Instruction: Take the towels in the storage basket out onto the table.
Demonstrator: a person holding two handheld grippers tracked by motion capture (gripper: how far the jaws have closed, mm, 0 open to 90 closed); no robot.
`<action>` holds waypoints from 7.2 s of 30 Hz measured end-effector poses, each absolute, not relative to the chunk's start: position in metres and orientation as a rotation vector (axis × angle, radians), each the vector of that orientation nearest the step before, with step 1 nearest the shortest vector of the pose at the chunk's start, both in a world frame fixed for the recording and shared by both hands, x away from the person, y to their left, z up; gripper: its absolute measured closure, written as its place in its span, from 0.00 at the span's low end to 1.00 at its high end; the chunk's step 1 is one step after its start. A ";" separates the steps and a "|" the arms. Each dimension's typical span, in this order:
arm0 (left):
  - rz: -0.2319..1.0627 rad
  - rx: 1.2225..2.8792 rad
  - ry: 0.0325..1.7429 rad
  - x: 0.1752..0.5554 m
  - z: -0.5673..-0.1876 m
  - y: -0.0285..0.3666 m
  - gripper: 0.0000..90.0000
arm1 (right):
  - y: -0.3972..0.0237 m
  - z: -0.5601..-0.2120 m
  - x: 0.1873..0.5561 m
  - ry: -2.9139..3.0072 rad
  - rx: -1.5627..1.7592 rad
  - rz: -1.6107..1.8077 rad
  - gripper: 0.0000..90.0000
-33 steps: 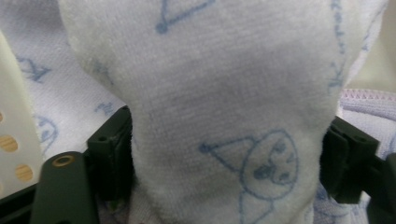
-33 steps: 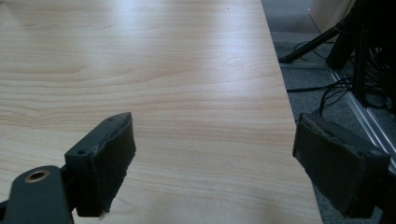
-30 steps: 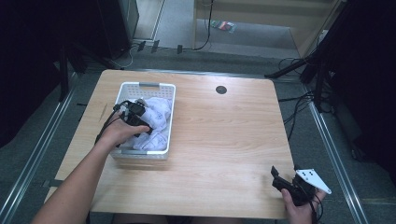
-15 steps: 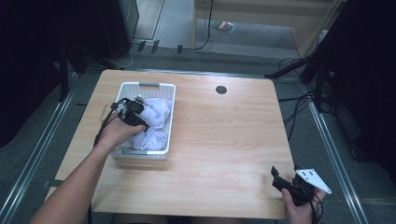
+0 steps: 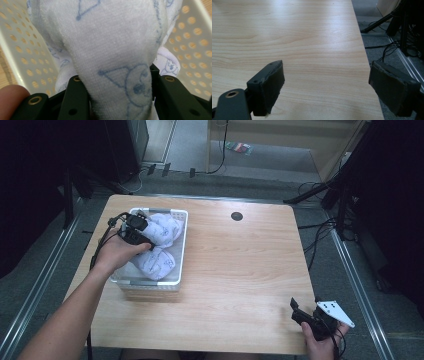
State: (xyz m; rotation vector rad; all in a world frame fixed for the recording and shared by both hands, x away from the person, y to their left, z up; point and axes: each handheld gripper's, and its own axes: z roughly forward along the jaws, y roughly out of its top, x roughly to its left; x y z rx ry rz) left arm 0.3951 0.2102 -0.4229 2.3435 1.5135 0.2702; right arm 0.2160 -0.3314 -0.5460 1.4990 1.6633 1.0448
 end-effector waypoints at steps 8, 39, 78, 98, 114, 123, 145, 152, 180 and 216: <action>0.294 2.309 1.494 0.394 -0.391 0.205 0.68 | -0.331 -0.546 0.216 1.661 1.502 1.042 0.15; 0.312 2.327 1.316 0.389 -0.330 0.135 0.68 | -0.330 -0.546 0.217 1.659 1.511 1.029 0.15; 0.158 2.442 1.123 0.397 -0.398 -0.004 0.67 | -0.331 -0.546 0.215 1.658 1.489 1.058 0.15; 0.024 2.398 1.120 0.391 -0.430 -0.030 0.00 | -0.331 -0.546 0.215 1.656 1.491 1.058 0.15; 0.143 2.331 1.143 0.384 -0.398 0.035 0.00 | -0.331 -0.546 0.215 1.658 1.488 1.052 0.15; 0.193 2.297 1.193 0.383 -0.390 0.076 0.00 | -0.331 -0.546 0.215 1.661 1.489 1.044 0.15; 0.280 2.176 1.362 0.364 -0.395 0.186 0.00 | -0.330 -0.546 0.216 1.664 1.491 1.034 0.15; 0.316 2.138 1.408 0.351 -0.396 0.222 0.00 | -0.330 -0.546 0.217 1.663 1.498 1.030 0.15; 0.389 1.962 1.562 0.288 -0.435 0.321 0.00 | -0.330 -0.546 0.217 1.664 1.506 1.026 0.15; 0.646 1.618 1.412 0.205 -0.526 0.356 0.00 | -0.330 -0.546 0.219 1.667 1.525 1.010 0.15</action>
